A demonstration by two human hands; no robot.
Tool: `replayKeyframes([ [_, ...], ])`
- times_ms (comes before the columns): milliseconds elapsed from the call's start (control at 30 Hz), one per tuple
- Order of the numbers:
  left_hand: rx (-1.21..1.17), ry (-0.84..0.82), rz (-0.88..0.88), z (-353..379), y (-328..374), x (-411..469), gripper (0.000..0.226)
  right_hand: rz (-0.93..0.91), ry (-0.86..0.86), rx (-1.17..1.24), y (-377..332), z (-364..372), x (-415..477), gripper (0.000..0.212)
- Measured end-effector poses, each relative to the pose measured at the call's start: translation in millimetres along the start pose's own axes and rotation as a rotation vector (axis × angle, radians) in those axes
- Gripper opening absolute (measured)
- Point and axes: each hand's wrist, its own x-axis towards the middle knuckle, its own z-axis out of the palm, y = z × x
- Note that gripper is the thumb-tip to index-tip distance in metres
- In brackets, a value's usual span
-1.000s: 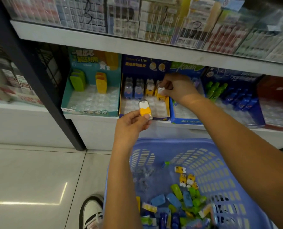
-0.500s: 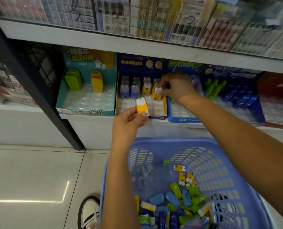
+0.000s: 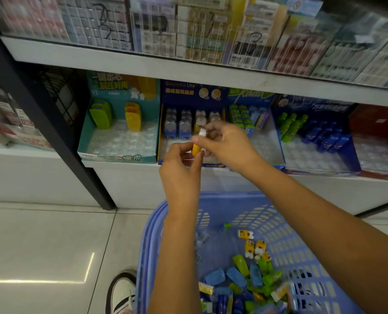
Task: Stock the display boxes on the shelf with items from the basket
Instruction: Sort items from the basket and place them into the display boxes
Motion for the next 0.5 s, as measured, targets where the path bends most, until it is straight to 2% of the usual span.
replayKeyframes([
  [67, 0.046, -0.058, 0.029, 0.9, -1.7, 0.4, 0.028, -0.021, 0.041, -0.099, 2.2, -5.5, 8.2, 0.026],
  [233, 0.457, -0.413, 0.109, 11.3, -4.1, -1.2, 0.047, -0.103, 0.031, -0.557, 5.9, -17.1, 39.5, 0.032],
  [333, 0.575, -0.511, 0.141, 15.3, -4.2, -2.9, 0.052, -0.110, -0.040, -0.560, 8.5, -13.4, 53.0, 0.028],
  [500, 0.508, -0.546, 0.129, 10.0, -5.9, 0.9, 0.051, -0.196, -0.061, -0.477, 11.8, -16.9, 57.0, 0.025],
])
